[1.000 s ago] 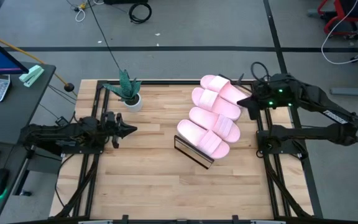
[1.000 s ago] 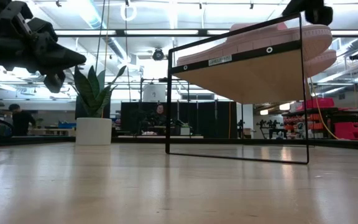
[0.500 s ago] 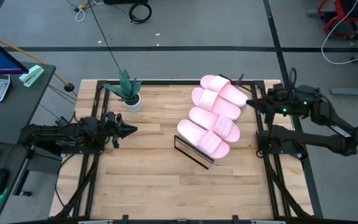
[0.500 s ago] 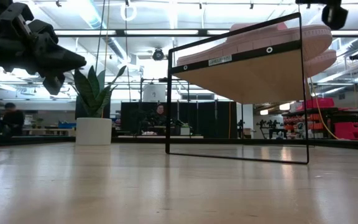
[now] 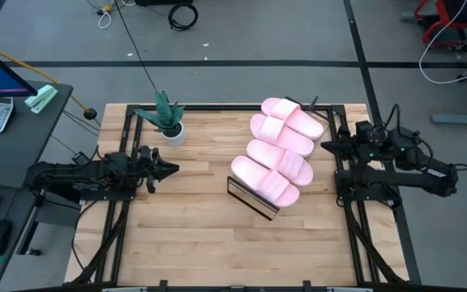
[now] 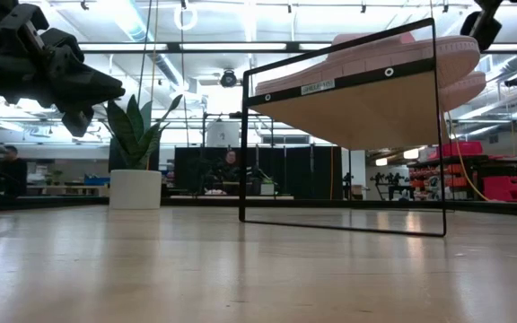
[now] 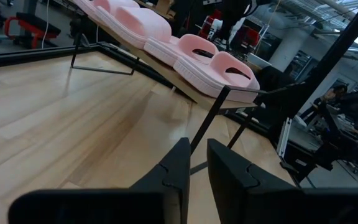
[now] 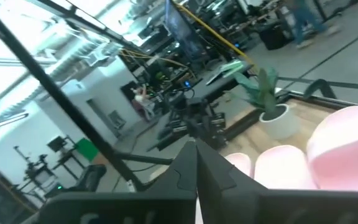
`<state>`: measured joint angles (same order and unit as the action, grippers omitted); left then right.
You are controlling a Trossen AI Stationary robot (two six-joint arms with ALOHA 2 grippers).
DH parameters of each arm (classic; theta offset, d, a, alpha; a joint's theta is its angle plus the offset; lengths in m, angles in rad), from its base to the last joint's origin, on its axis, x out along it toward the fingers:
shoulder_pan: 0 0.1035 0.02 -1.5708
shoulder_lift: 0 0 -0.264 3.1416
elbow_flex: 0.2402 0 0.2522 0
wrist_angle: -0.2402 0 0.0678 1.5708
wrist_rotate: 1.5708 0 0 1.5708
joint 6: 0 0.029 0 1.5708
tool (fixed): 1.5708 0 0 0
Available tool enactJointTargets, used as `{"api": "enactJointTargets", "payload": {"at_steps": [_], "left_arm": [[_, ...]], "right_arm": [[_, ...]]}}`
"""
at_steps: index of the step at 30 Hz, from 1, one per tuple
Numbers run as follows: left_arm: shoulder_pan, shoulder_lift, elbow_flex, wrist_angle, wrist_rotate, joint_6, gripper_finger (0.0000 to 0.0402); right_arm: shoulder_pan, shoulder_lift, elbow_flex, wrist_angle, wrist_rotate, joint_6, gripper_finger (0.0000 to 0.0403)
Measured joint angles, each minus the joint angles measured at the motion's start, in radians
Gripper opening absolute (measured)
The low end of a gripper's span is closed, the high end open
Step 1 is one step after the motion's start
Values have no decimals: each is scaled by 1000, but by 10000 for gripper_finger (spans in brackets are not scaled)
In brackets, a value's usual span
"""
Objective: Pick and place slides into the shelf
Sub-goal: Return to Home Position
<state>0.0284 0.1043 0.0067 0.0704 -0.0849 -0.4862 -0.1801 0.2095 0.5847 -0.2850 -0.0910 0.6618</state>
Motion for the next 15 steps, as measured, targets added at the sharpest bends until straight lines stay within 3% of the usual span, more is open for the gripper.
{"api": "enactJointTargets", "payload": {"at_steps": [7,15], "left_arm": [[0,0,0,0,0,0,49],[0,0,0,0,0,0,55]], "right_arm": [[95,-65,-19,-2,52,-36,0],[119,-164,-19,-35,65,-85,0]]}}
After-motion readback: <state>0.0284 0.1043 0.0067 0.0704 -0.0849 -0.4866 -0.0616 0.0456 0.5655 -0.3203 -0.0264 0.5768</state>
